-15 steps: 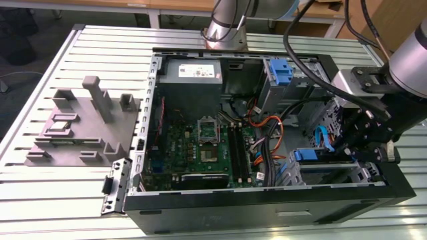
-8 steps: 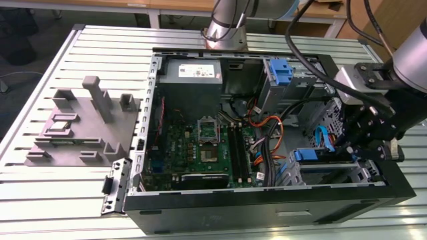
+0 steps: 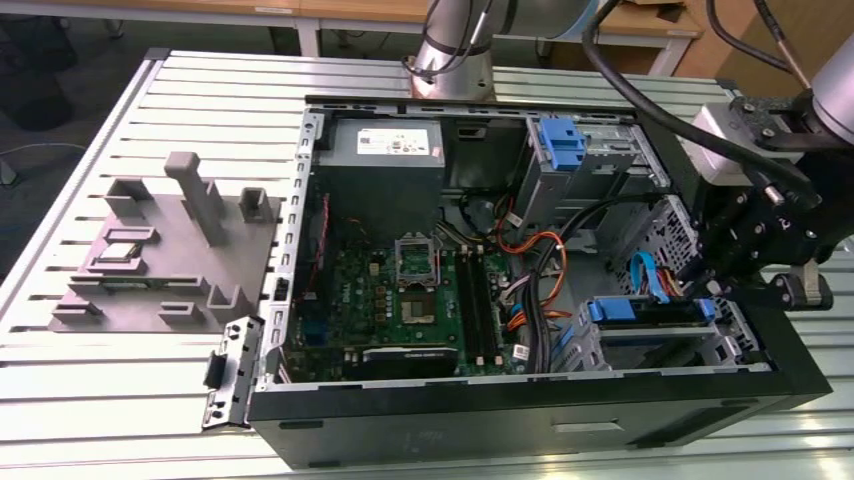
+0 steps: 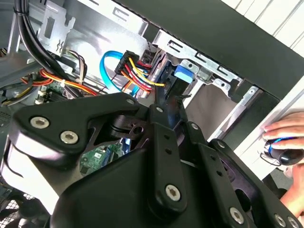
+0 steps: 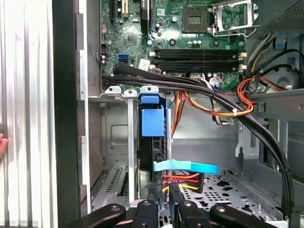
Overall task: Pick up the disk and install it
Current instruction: 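Insert the second disk wire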
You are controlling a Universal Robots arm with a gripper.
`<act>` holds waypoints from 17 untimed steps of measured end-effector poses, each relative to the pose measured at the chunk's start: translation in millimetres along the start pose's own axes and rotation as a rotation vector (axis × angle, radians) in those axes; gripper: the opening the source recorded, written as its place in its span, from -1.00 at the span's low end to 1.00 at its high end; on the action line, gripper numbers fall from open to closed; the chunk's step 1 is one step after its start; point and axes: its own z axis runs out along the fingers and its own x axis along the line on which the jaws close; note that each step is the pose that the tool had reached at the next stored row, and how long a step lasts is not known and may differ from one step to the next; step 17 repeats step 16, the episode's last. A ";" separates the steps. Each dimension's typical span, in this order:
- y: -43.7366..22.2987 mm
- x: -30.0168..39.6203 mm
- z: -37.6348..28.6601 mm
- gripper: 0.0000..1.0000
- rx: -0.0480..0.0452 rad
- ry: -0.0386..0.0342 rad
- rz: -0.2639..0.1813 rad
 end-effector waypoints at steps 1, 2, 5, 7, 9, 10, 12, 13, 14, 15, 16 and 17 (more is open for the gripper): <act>0.0 0.0 0.0 -0.52 0.0000 -0.0001 0.000; 0.1 0.0 0.0 -0.52 0.0000 0.0000 0.000; 3.8 0.1 -0.1 -0.52 0.0002 0.0001 0.000; 4.3 0.1 -0.1 -0.52 0.0003 0.0001 0.000; 4.2 0.0 -2.1 -0.52 0.0003 0.0002 0.000; 4.2 0.0 -2.7 -0.52 0.0003 0.0001 0.000; 4.2 0.0 -2.6 -0.52 0.0003 -0.0002 0.000; 4.2 -0.1 -3.4 -0.52 0.0003 0.0000 0.000; 4.2 -0.1 -4.1 -0.52 0.0003 0.0001 0.000; 4.2 -0.1 -4.1 -0.52 0.0003 0.0001 0.000; 4.2 -0.1 -4.2 -0.52 0.0003 0.0001 0.000; 4.2 -0.1 -4.2 -0.52 0.0003 0.0001 0.000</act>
